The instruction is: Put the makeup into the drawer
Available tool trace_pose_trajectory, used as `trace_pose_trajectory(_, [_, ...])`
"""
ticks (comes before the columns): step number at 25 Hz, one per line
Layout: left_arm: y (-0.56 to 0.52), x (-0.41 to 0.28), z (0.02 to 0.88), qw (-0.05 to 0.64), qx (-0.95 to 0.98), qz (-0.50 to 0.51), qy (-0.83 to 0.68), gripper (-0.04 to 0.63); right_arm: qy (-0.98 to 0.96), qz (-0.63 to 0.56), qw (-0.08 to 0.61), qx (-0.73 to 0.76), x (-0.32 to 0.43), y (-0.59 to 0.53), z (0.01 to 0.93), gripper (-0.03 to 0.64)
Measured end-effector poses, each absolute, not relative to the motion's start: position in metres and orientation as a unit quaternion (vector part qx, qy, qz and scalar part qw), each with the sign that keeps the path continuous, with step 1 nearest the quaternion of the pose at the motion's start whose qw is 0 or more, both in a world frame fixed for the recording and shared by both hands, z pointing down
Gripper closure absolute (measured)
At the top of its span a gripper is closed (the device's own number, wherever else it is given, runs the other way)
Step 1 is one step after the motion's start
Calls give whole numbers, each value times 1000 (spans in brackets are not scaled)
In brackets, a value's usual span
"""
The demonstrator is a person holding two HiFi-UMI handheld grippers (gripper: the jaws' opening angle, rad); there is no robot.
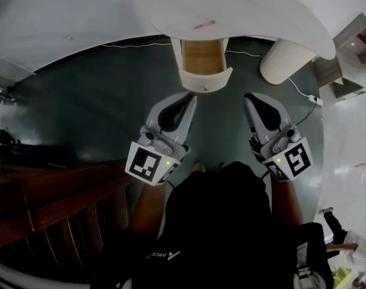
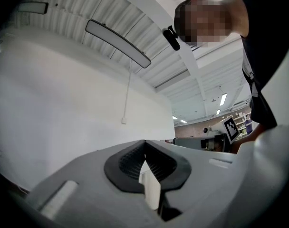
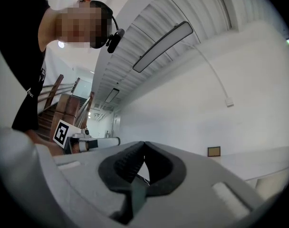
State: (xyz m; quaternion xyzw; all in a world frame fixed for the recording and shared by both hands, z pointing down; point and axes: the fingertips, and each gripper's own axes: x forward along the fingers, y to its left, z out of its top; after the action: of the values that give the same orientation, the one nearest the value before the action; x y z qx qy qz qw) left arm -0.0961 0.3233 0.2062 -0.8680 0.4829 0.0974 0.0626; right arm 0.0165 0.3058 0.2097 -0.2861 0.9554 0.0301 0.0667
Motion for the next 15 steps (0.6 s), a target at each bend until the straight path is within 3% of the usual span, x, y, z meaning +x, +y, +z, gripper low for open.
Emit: trace_pose_trajectory(15, [242, -127, 223, 56, -873, 82, 478, 584, 952, 51, 39, -298, -6, 229, 226, 614])
